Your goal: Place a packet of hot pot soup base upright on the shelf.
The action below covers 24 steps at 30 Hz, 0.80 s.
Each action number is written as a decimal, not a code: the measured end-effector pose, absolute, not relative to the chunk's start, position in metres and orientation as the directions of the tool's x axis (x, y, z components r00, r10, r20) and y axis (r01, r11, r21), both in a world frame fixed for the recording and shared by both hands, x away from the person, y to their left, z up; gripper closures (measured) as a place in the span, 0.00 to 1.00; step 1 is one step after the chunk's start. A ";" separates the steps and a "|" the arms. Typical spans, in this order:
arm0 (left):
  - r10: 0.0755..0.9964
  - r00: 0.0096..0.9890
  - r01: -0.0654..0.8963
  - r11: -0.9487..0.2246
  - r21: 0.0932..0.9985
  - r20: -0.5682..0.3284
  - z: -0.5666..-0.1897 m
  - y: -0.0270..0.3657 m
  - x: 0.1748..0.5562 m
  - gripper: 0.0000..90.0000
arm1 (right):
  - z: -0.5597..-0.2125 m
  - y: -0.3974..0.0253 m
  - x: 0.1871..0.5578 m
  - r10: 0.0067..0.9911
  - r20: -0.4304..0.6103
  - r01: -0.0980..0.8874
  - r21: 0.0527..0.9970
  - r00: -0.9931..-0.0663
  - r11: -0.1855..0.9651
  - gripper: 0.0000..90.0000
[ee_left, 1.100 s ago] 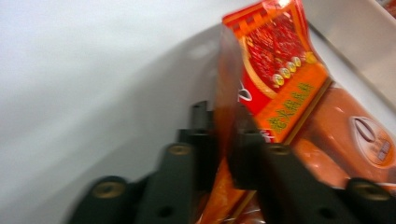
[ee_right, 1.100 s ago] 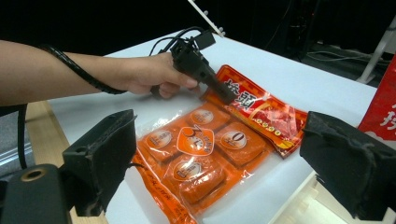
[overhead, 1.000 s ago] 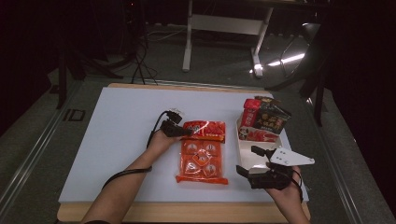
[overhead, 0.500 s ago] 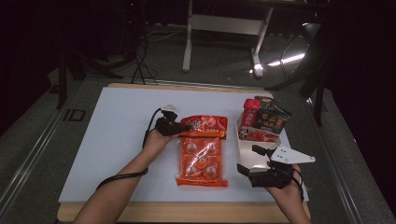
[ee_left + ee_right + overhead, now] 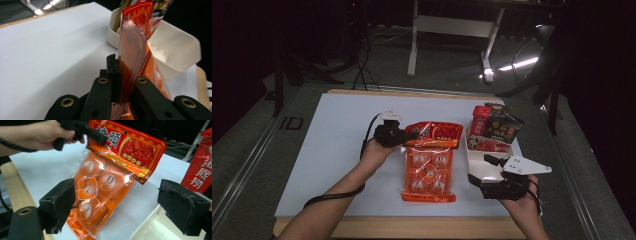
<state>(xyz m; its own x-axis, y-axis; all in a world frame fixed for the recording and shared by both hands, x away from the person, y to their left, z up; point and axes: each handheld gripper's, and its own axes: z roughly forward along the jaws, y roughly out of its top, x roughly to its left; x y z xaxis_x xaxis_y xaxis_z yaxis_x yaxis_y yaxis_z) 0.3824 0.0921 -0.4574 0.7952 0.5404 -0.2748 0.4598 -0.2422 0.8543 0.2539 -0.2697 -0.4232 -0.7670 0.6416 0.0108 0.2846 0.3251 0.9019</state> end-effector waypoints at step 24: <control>0.410 0.897 0.270 -0.212 0.939 -0.165 -0.425 0.092 0.314 1.00 | -0.412 -0.261 0.281 0.643 -0.008 0.246 0.921 -0.766 0.304 0.17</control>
<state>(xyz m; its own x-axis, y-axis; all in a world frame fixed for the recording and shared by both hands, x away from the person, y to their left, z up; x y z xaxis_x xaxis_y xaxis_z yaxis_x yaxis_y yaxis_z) 0.3135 0.0917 -0.4250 0.8969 0.4103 -0.1653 0.2701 -0.2119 0.9392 0.2805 -0.2610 -0.4117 -0.7658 0.6431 -0.0076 0.2458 0.3037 0.9205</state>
